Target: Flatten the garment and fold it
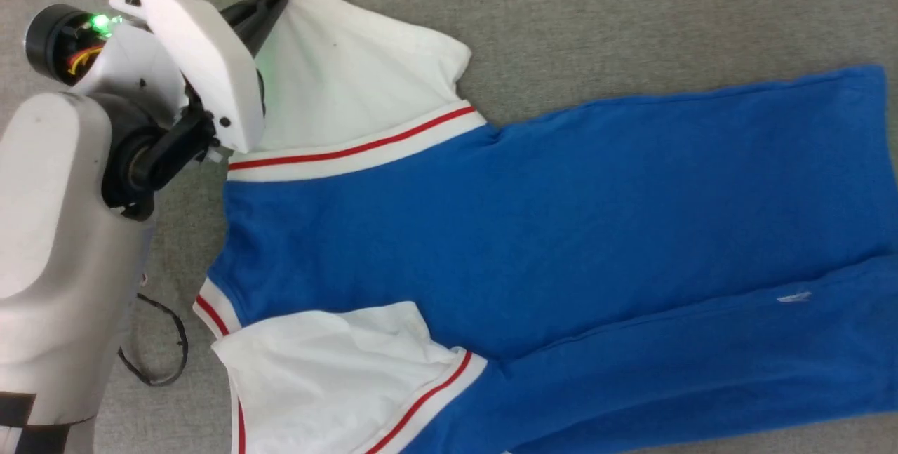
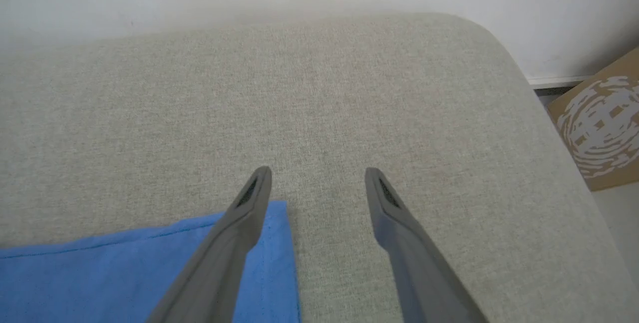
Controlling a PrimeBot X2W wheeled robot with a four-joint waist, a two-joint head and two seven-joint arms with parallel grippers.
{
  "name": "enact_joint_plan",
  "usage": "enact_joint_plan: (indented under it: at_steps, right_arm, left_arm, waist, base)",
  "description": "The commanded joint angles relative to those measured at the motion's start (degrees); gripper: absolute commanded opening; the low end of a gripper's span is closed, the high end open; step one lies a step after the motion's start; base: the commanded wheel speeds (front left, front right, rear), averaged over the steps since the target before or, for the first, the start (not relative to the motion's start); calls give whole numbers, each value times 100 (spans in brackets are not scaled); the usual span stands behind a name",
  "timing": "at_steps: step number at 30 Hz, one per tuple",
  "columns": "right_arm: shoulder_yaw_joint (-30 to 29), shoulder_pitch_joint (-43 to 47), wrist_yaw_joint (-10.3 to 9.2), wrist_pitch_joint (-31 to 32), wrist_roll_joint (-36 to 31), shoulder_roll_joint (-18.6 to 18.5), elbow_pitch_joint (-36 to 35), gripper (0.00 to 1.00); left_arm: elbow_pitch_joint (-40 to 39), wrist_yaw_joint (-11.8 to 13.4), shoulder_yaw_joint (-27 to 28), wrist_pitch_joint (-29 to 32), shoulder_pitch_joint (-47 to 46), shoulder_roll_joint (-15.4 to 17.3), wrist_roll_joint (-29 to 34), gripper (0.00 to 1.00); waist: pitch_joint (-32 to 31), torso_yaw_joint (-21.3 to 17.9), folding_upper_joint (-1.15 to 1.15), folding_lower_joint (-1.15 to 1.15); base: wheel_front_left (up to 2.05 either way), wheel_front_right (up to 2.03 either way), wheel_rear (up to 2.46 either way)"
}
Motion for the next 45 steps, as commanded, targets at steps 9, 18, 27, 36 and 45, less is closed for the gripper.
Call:
enact_joint_plan:
  at_steps: [9,18,27,36,45]
  right_arm:
    - [131,-52,-5,350,30,90,470,100]
    - [252,19,-5,899,193,164,685,0]
    - [257,35,-5,134,60,131,797,0]
    - [156,610,-5,-556,152,36,526,0]
    - [-42,1626,-5,-1023,306,285,83,0]
  left_arm:
    - [8,-10,-45,-38,-41,-27,35,0]
    - [10,30,-69,-30,-33,-44,-7,0]
    - [-174,31,175,-1102,180,-1,205,0]
    - [-967,154,631,-2124,1333,136,116,0]
    - [-2115,495,1066,-2607,3279,294,-45,0]
  waist:
    - [146,187,-1,0]
    - [110,230,-1,0]
    - [-185,200,-1,0]
    - [-918,296,-1,0]
    - [-1490,388,-1,0]
  base:
    - [0,0,0]
    - [0,0,0]
    - [0,0,0]
    - [0,0,0]
    - [0,0,0]
